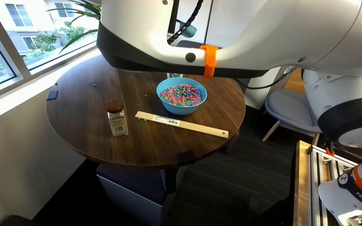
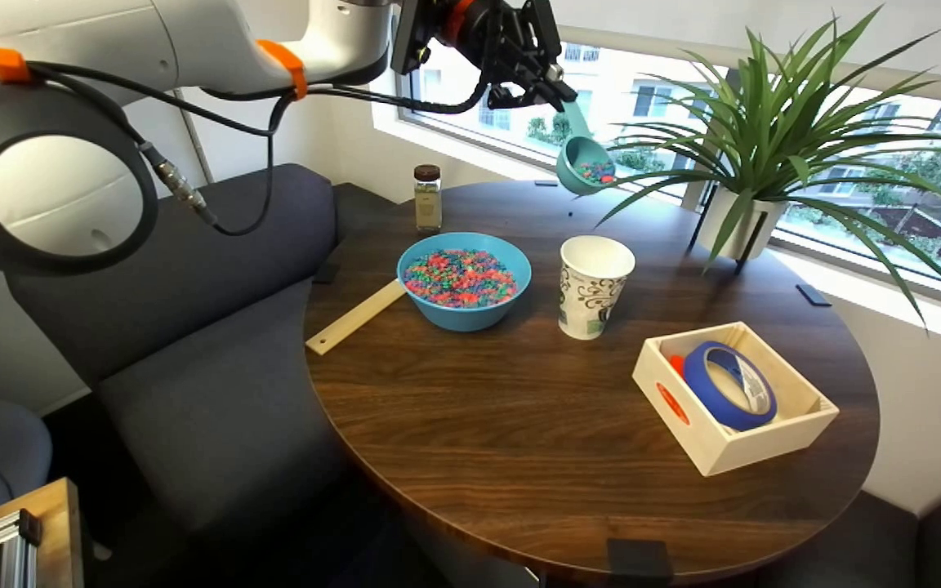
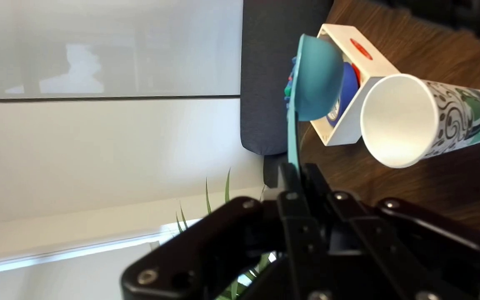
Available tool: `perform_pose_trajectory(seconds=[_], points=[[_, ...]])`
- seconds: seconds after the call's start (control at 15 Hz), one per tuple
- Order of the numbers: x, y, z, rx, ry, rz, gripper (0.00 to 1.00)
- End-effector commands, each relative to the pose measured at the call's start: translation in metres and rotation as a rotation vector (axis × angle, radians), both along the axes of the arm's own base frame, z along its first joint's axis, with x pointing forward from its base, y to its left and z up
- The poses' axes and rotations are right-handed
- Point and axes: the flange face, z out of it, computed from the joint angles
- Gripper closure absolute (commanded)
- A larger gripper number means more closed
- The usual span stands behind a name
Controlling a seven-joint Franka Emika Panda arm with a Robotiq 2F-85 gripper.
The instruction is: Use the blue measuring spoon to place cereal from the blue bowl into the box.
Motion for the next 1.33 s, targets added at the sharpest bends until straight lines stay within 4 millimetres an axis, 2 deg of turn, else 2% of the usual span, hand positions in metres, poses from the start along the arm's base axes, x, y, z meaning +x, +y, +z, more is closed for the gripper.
perform_pose_trajectory(seconds=[0.0, 0.4, 0.8, 1.0, 1.13, 1.2, 1.27], points=[[0.003, -0.023, 0.019, -0.015, 0.022, 0.009, 0.97], [0.009, -0.077, 0.045, -0.029, 0.089, -0.015, 0.97], [0.02, -0.133, 0.038, -0.001, 0.189, -0.037, 0.97], [0.026, -0.151, 0.03, 0.014, 0.235, -0.028, 0.96], [0.028, -0.153, 0.024, 0.033, 0.251, -0.014, 0.96], [0.025, -0.154, 0.029, 0.009, 0.225, -0.047, 0.92], [0.026, -0.156, 0.026, 0.012, 0.231, -0.045, 0.92]])
